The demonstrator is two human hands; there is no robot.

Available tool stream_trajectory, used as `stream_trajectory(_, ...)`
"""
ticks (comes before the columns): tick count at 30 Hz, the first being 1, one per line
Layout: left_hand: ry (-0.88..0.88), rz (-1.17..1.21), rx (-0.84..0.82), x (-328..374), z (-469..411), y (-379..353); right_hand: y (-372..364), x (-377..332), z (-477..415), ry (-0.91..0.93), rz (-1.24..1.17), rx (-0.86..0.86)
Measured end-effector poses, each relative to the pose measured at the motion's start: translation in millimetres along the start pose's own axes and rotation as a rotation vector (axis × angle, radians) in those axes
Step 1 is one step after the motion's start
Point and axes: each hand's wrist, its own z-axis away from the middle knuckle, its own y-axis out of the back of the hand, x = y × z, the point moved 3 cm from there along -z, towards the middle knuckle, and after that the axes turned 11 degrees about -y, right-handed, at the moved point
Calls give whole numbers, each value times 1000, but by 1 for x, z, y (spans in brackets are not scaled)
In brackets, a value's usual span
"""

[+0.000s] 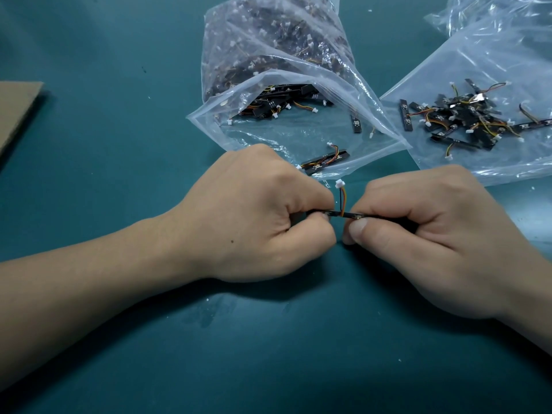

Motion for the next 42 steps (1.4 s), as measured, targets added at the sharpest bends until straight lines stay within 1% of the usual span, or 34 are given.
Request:
stream_trajectory(11,16,3,0,-3,2,-1,-1,1,0,-58,-15,1)
stream_trajectory(42,38,3,-26,2,0,0,0,2,0,23,21,-6)
